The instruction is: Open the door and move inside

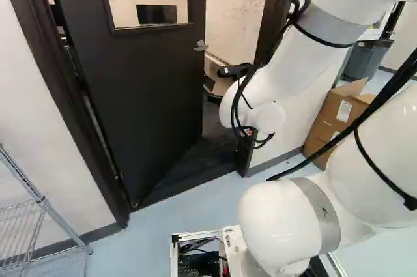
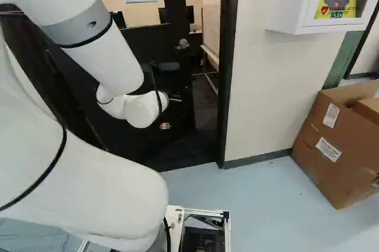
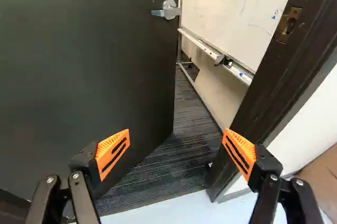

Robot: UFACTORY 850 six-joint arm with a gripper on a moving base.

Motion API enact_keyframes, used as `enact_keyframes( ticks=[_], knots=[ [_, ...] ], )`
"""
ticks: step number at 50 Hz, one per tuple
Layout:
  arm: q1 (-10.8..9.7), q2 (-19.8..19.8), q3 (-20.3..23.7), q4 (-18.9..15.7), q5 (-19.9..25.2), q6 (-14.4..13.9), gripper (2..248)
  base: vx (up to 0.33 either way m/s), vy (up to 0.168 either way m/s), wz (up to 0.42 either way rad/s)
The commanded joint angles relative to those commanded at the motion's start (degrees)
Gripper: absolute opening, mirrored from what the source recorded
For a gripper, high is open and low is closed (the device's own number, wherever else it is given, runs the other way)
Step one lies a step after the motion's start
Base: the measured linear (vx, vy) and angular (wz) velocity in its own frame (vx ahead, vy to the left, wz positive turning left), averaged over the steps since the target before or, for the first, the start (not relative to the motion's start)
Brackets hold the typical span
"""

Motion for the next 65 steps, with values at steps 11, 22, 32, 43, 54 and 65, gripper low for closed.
enact_keyframes(
  ticks=[11,22,32,43,54,65],
  knots=[
    [0.0,0.0,0.0,0.0,0.0,0.0,247,0.086,0.067,0.150],
    [0.0,0.0,0.0,0.0,0.0,0.0,247,0.092,0.069,0.147],
    [0.0,0.0,0.0,0.0,0.0,0.0,247,0.091,0.067,0.148],
    [0.0,0.0,0.0,0.0,0.0,0.0,247,0.091,0.067,0.149],
    [0.0,0.0,0.0,0.0,0.0,0.0,247,0.089,0.068,0.144],
    [0.0,0.0,0.0,0.0,0.0,0.0,247,0.090,0.069,0.145]
  ],
)
